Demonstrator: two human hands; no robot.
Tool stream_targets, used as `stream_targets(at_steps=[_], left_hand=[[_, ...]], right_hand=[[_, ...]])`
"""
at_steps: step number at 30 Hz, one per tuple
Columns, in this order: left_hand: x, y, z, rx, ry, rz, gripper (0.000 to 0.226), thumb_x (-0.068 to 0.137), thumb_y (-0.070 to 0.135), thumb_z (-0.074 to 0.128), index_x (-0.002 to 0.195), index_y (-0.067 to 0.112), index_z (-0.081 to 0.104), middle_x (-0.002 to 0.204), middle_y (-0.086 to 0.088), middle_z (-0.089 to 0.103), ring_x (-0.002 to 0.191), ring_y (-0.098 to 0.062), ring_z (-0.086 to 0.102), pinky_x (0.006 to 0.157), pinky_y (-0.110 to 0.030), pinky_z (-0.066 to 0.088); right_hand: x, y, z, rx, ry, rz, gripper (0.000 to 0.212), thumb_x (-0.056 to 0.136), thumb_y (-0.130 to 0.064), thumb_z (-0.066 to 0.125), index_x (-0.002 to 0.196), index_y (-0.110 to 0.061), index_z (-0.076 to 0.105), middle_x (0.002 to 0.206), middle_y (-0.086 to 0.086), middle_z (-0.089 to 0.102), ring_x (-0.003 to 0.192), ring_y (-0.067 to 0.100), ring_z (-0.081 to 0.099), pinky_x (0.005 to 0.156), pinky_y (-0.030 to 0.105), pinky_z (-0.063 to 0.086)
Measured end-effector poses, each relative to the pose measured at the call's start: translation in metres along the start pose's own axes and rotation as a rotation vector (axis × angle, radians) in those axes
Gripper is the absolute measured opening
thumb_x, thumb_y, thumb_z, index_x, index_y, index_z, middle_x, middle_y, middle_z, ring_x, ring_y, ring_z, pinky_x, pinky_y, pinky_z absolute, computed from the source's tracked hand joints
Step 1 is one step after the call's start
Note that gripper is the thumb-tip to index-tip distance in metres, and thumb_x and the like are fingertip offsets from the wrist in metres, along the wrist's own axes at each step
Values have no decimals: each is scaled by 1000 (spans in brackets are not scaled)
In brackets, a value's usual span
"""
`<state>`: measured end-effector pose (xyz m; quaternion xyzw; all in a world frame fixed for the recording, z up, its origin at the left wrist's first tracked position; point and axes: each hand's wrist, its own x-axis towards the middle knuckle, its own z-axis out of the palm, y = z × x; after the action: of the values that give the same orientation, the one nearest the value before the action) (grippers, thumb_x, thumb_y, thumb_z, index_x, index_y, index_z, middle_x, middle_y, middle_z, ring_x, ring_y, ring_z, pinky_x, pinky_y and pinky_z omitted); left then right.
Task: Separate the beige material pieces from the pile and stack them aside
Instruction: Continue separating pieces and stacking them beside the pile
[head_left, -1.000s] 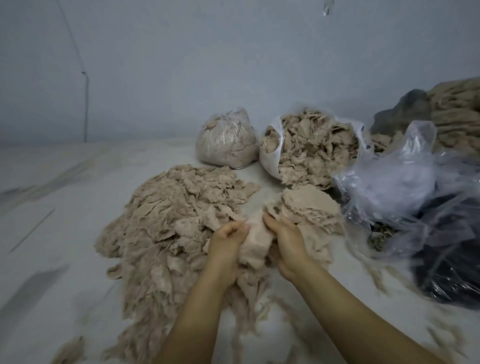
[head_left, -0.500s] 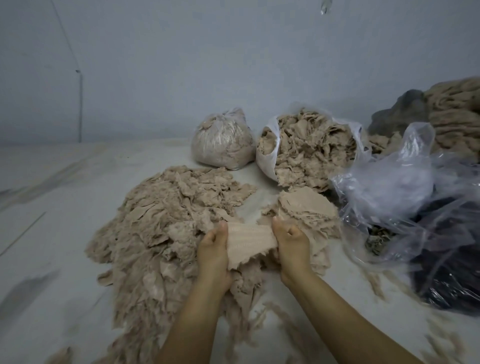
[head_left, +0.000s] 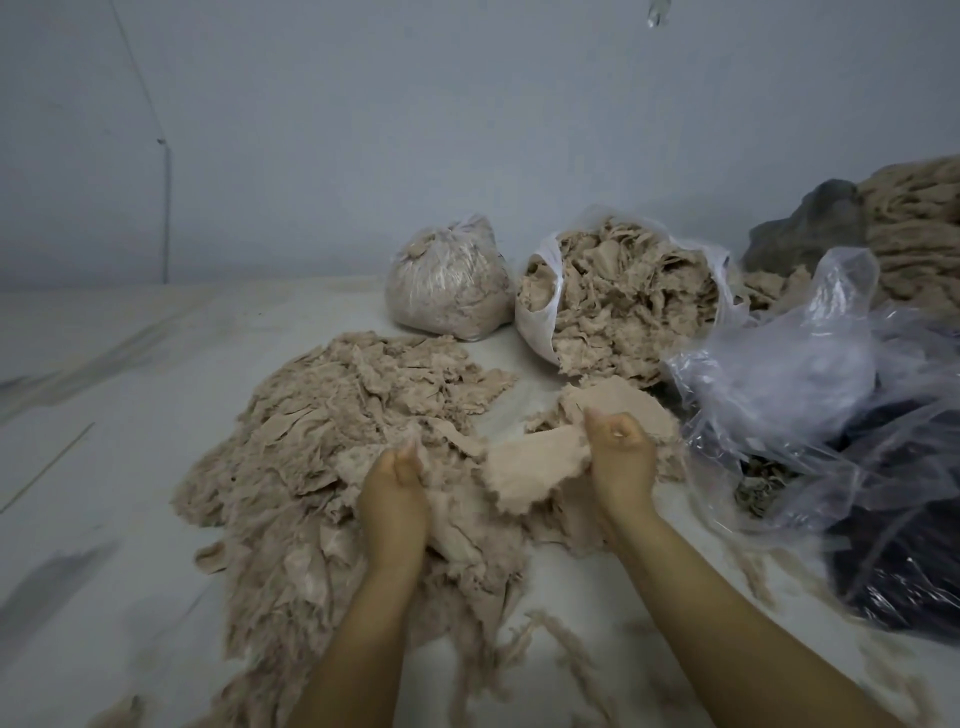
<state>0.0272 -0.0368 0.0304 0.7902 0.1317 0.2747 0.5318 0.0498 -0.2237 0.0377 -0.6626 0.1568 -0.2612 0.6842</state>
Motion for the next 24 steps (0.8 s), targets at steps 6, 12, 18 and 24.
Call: stream_targets(at_steps=[6, 12, 18, 24], left_hand=[[-5, -22, -10, 282, -417, -107, 42, 88, 51, 55, 65, 18, 42, 63, 2, 49, 58, -14, 46, 53, -28, 31], [-7, -27, -9, 322, -434, -40, 18, 85, 22, 64, 99, 18, 54, 85, 3, 57, 75, -8, 53, 58, -16, 35], [4, -27, -26, 397, -556, 25, 42, 88, 18, 63, 128, 15, 52, 118, -1, 56, 105, -14, 53, 84, -20, 39], [7, -9, -33, 16, -474, 150, 21, 78, 11, 76, 69, 27, 65, 92, 3, 63, 81, -11, 56, 68, -14, 42]], right_hand=[[14, 22, -35, -734, -140, -75, 21, 95, -31, 52, 101, -11, 53, 112, 12, 50, 97, 31, 52, 76, 33, 39], [-69, 39, 18, -661, -632, 71, 50, 81, -64, 59, 101, -18, 60, 99, -3, 61, 93, 15, 57, 74, 27, 41], [-75, 41, 34, -585, -546, -25, 18, 86, -40, 63, 87, -22, 64, 103, 1, 53, 107, 19, 48, 95, 31, 40], [-80, 23, 33, -431, -566, -40, 30, 81, -41, 71, 101, -18, 71, 113, -3, 49, 112, 16, 46, 99, 31, 41]])
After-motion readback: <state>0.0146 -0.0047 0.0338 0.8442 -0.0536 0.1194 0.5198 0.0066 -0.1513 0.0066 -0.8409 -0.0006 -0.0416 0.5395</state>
